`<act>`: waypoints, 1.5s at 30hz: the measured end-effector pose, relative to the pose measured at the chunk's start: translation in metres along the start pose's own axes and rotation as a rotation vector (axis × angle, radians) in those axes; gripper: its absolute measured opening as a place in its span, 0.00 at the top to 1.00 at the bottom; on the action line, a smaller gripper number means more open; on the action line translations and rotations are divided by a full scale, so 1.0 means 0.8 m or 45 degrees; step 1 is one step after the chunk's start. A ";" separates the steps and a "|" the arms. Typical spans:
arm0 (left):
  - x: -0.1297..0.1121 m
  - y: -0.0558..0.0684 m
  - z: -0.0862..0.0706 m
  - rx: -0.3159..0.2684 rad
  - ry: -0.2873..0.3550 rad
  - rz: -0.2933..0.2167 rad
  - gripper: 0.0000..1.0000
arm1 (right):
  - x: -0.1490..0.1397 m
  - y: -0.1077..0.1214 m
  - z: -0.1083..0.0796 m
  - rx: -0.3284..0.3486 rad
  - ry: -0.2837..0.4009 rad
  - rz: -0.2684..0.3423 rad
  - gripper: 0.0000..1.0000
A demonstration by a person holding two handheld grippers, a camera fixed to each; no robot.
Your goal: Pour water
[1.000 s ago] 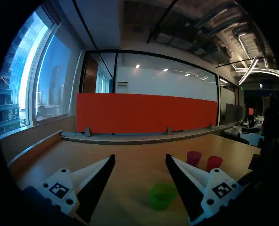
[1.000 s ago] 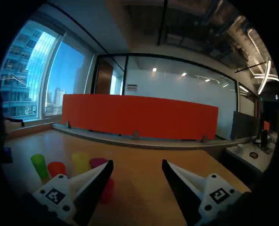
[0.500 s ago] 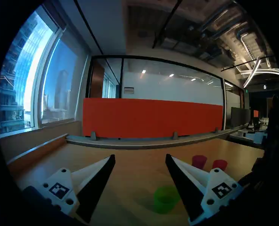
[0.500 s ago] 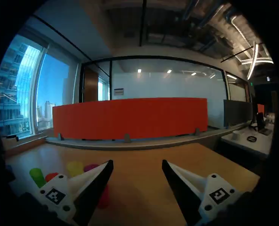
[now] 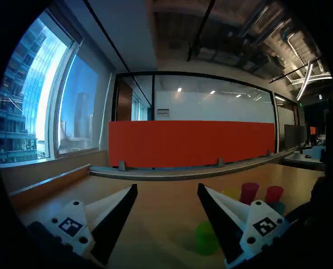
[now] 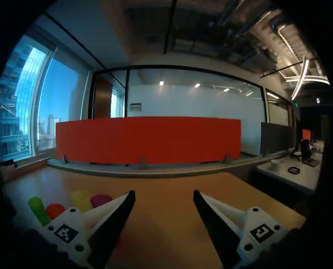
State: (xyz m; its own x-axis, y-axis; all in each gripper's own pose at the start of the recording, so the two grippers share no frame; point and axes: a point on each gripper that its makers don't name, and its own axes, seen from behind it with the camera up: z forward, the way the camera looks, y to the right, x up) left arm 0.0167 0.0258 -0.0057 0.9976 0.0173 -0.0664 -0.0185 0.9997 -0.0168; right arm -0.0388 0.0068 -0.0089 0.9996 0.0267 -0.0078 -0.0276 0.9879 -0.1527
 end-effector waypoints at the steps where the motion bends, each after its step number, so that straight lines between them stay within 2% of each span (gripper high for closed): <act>1: -0.003 0.000 0.000 0.002 0.004 0.005 0.00 | -0.002 -0.001 0.000 -0.002 -0.006 0.001 0.00; 8: -0.027 -0.007 -0.003 0.024 -0.002 0.016 0.00 | -0.007 -0.006 -0.004 -0.012 -0.023 -0.013 0.00; 29: -0.058 -0.031 -0.008 0.060 0.012 -0.014 0.00 | -0.004 -0.024 -0.007 0.000 -0.037 -0.037 0.00; 45: -0.072 -0.028 -0.003 0.054 -0.022 -0.005 0.00 | 0.000 -0.029 -0.007 0.010 -0.035 -0.041 0.00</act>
State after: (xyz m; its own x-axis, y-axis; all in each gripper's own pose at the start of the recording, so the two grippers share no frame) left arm -0.0404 0.0025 -0.0041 0.9987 0.0133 -0.0488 -0.0120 0.9996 0.0255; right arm -0.0379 -0.0171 -0.0107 0.9997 -0.0009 0.0239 0.0043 0.9894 -0.1448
